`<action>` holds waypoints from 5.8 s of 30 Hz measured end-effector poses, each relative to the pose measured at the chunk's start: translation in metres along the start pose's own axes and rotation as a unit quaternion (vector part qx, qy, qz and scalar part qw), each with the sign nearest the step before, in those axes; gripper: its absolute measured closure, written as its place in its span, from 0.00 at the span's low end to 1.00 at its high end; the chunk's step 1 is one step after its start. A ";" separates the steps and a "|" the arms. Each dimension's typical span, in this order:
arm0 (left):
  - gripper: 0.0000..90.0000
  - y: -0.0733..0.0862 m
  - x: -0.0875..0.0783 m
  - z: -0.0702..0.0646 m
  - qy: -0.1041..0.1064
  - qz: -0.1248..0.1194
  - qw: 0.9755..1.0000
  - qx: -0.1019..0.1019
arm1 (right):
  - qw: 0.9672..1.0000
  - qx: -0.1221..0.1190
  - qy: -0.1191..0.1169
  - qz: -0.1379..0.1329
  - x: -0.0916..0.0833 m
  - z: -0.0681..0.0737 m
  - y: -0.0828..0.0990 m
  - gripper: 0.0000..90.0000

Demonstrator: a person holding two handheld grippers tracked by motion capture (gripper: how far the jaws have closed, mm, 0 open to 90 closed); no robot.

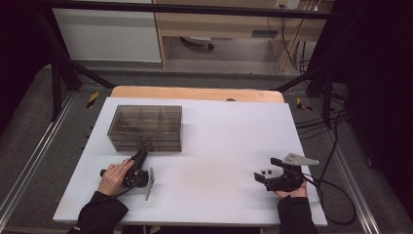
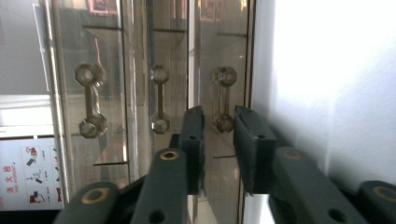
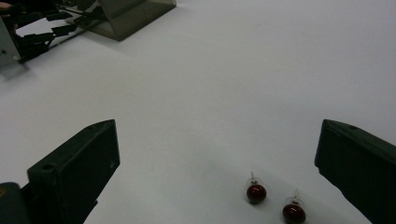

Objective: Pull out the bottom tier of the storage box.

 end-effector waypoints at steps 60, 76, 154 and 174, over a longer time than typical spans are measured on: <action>0.68 -0.002 -0.008 0.006 0.015 -0.005 1.000 -0.017 | 1.000 -0.003 -0.001 -0.002 0.000 0.000 0.000 0.00; 0.72 0.003 -0.001 0.011 0.046 -0.005 0.998 -0.032 | 1.000 -0.003 -0.002 -0.002 0.000 0.000 0.000 0.00; 0.76 -0.004 -0.023 0.005 0.043 -0.005 0.999 -0.023 | 1.000 -0.004 -0.001 0.004 0.000 0.000 0.001 0.00; 0.76 -0.006 -0.030 0.004 0.043 -0.008 0.999 -0.023 | 1.000 -0.003 -0.001 0.004 0.000 0.000 0.001 0.00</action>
Point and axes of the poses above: each handheld gripper's, and its own axes: x roughly forward along the jaws, y roughly out of its underside, z roughly to its left, the point moved 1 cm from there along x, roughly forward along the jaws, and after that the axes turned 14 degrees about -z, right-handed, at the moved point
